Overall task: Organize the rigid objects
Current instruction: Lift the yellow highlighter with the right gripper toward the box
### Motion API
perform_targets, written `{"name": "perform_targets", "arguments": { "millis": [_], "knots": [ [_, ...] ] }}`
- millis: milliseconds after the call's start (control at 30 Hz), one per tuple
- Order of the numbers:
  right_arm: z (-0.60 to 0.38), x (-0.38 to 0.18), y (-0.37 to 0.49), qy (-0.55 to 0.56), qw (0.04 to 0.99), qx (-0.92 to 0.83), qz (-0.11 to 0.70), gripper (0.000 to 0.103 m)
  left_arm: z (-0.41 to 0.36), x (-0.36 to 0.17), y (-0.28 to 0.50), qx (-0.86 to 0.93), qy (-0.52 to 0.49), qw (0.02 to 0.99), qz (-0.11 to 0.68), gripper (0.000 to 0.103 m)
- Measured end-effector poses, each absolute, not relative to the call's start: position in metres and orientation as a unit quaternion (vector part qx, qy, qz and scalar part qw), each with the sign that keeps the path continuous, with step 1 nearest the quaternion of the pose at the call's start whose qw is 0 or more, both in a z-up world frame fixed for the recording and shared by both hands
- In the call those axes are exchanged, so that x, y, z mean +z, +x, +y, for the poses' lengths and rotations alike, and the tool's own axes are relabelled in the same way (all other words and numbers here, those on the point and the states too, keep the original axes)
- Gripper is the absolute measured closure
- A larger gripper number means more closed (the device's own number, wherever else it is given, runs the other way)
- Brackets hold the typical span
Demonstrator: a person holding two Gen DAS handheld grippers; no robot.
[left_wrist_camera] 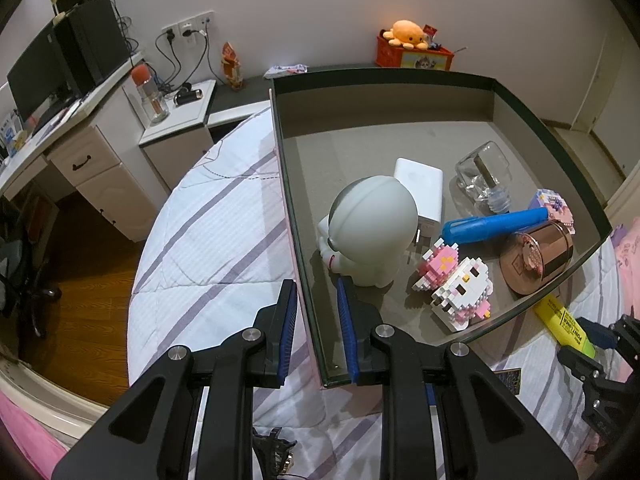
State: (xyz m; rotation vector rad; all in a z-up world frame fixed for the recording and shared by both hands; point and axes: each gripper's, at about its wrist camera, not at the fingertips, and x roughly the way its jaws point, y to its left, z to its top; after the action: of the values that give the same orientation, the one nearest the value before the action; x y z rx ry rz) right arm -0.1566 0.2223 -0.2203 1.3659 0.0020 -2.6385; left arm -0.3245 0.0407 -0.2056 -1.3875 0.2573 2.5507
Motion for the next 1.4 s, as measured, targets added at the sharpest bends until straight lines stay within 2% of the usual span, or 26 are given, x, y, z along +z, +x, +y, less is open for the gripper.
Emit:
{"name": "perform_targets", "arguments": {
  "millis": [333,733,1400],
  "knots": [
    [0.223,-0.219,-0.154,0.448,0.072,-0.891,0.002,0.072,0.041,-0.206,-0.324,0.868,-0.475,0.116,0.089,0.082],
    [0.269,-0.212,-0.139,0.430,-0.009,-0.903,-0.025,0.076,0.042,-0.206,-0.324,0.868,-0.476,0.114,0.090,0.082],
    [0.268,-0.130,-0.156,0.327,-0.005,-0.945,-0.026,0.076,0.043,-0.206,-0.324,0.866,-0.478,0.118,0.092,0.082]
  ]
}}
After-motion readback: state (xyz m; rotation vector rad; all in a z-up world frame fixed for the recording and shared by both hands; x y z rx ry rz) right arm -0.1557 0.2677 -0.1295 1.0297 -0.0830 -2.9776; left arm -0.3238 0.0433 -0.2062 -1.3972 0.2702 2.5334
